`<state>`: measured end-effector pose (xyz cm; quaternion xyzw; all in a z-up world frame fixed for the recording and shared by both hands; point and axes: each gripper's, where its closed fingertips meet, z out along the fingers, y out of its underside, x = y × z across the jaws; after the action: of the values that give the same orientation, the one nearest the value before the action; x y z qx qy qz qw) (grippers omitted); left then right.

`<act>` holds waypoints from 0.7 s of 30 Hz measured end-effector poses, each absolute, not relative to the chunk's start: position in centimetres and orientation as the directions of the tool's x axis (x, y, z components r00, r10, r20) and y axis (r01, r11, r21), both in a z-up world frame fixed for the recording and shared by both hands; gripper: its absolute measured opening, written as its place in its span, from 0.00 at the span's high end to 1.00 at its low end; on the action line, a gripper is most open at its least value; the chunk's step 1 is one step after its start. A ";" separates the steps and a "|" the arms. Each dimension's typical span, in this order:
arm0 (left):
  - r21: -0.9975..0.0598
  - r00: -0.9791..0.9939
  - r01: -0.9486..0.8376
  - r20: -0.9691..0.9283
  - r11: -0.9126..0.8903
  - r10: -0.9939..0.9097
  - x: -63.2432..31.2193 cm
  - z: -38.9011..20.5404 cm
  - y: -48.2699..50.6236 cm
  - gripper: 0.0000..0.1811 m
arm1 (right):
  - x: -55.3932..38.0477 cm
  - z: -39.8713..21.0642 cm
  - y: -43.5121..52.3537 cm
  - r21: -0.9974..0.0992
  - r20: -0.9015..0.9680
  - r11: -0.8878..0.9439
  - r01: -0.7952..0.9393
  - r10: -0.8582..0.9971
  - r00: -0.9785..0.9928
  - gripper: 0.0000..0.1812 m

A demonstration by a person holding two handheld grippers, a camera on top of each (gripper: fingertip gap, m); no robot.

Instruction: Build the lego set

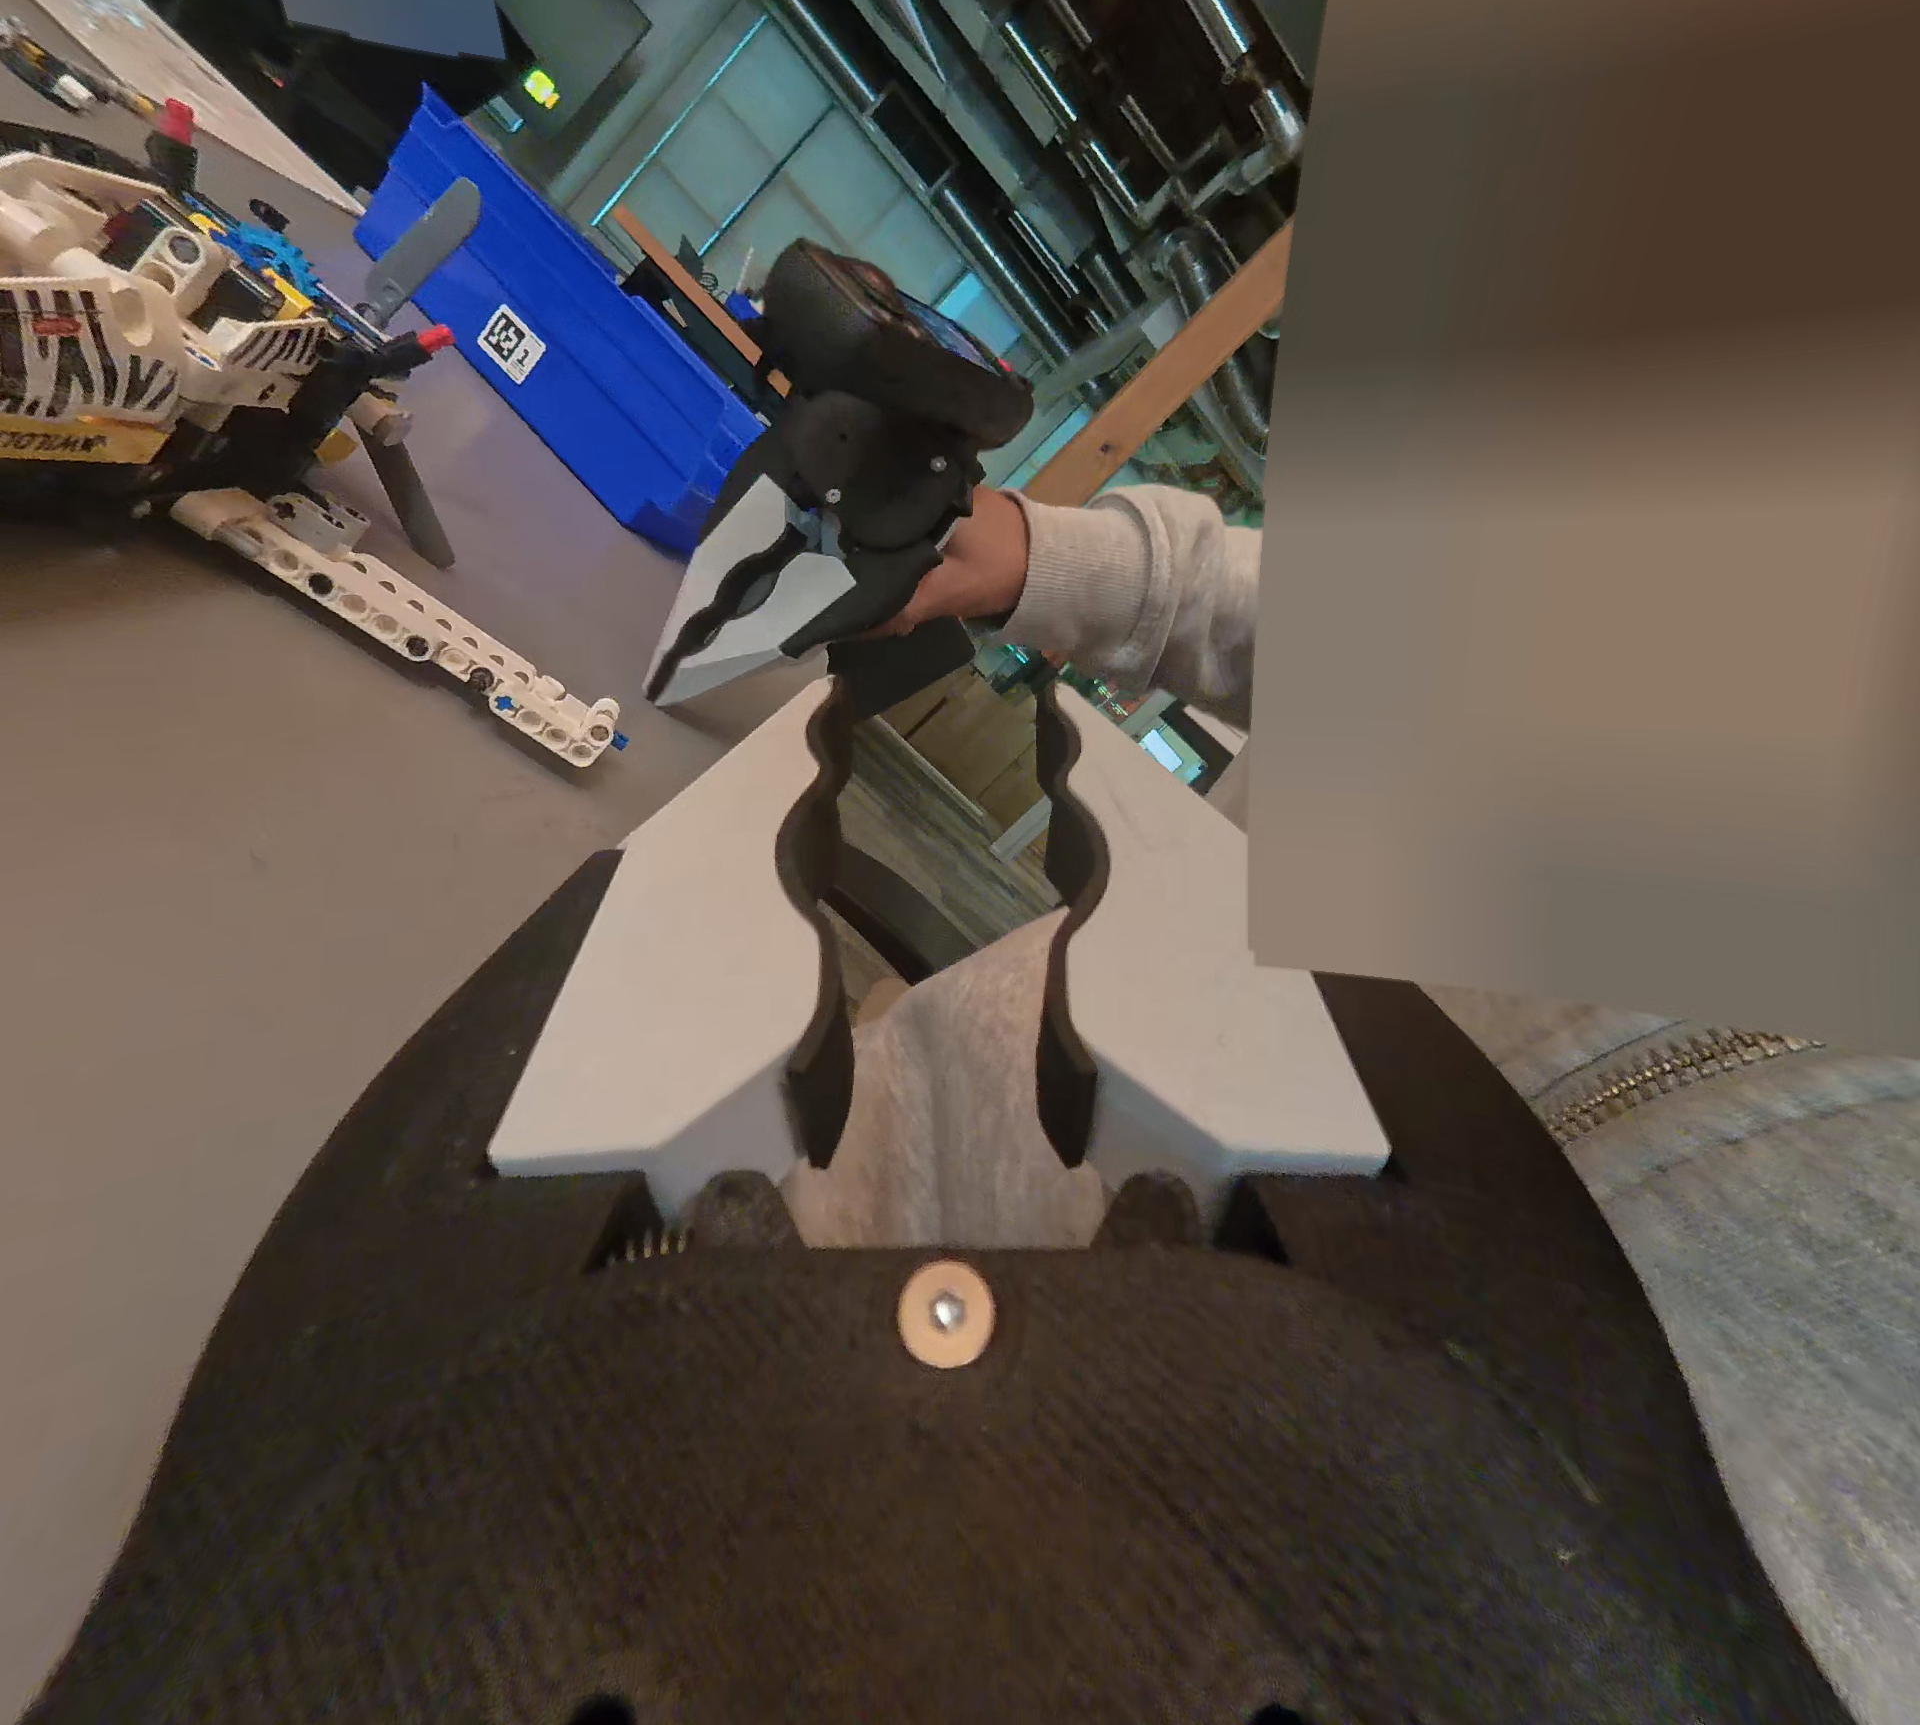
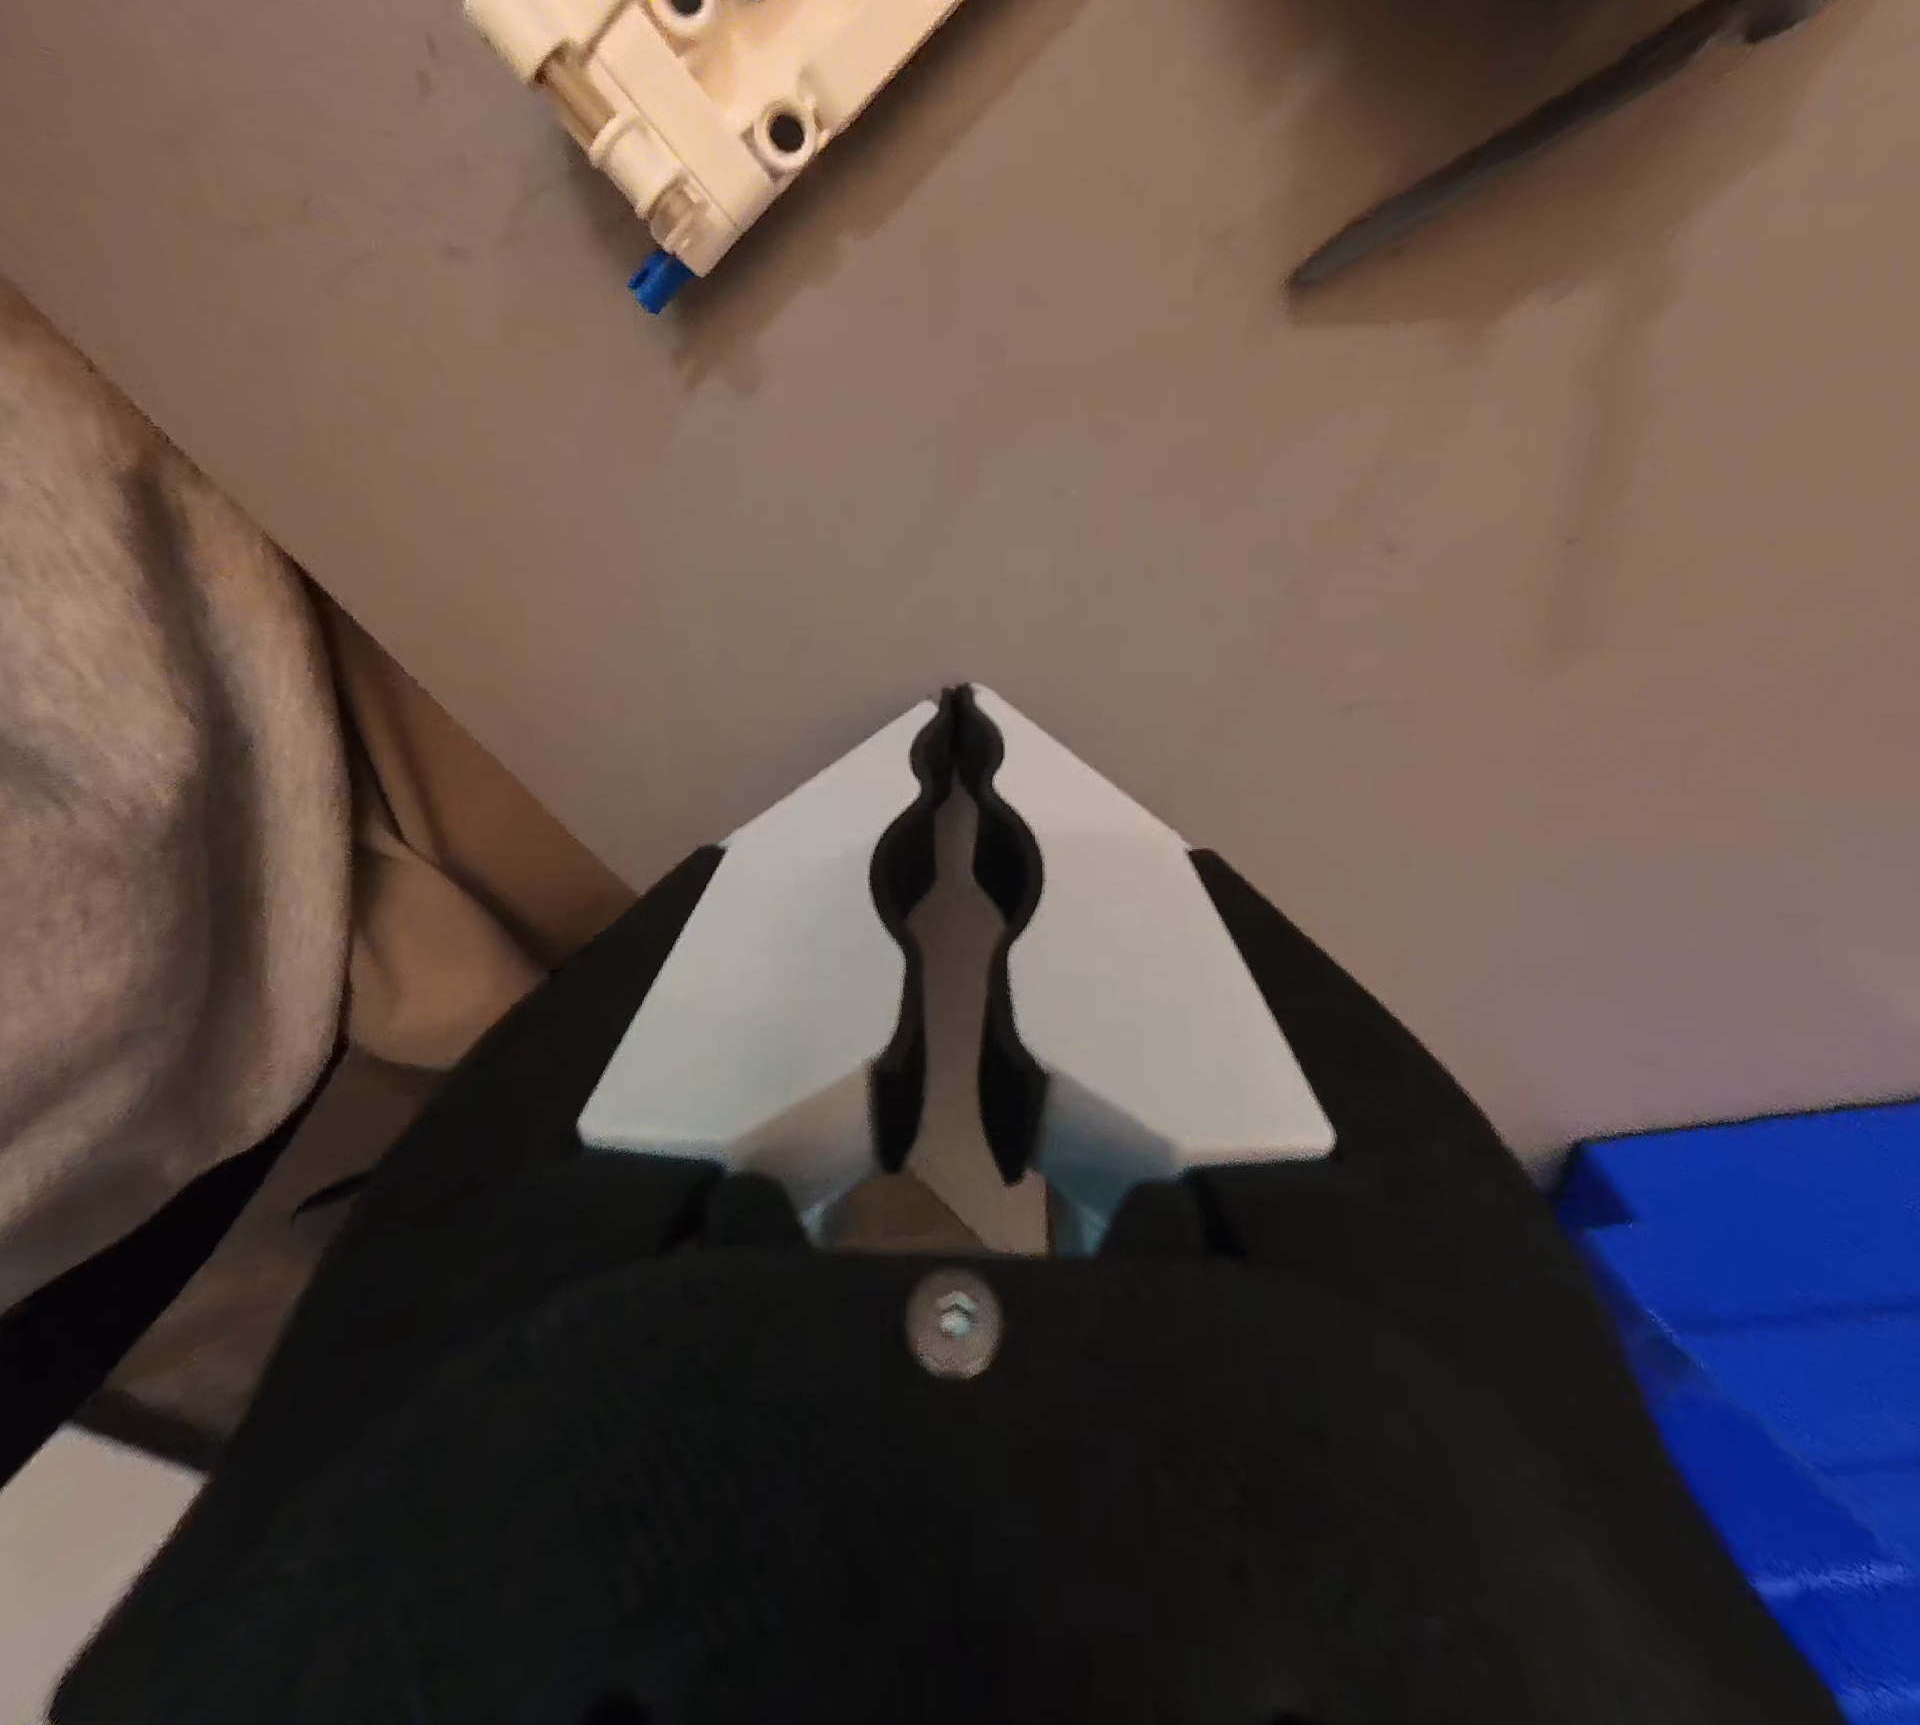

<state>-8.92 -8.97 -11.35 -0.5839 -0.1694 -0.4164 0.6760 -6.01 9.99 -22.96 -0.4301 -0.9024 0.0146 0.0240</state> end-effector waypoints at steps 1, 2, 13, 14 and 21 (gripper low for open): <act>-0.650 0.599 0.760 0.714 -0.026 -0.362 -8.9 -11.4 -8.9 0.82 | -6.4 -22.9 9.9 -0.084 0.037 0.622 0.779 0.783 -0.621 1.00; -0.654 0.605 0.756 0.712 -0.024 -0.356 -9.0 -11.4 -8.9 0.82 | -6.8 -22.7 9.7 -0.125 0.039 0.615 0.779 0.787 -0.616 1.00; -0.748 0.717 0.661 0.652 -0.056 -0.248 -8.2 -12.7 -7.5 0.83 | -7.8 -14.6 15.1 -0.506 0.080 0.391 0.769 0.909 -0.409 0.94; -0.755 0.724 0.653 0.646 -0.058 -0.242 -8.1 -12.8 -7.4 0.83 | -6.7 -15.0 15.9 -0.504 0.073 0.362 0.784 0.923 -0.379 0.93; -0.764 0.727 0.639 0.637 -0.086 -0.256 -7.4 -12.8 -5.5 0.82 | -0.1 -20.4 16.9 -0.489 -0.158 0.140 0.861 0.957 -0.245 0.90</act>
<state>-7.38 -5.48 -12.80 -0.6544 -0.1466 -0.3390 0.6599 -0.05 16.95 -20.41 -0.6068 -0.7489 0.2485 0.0959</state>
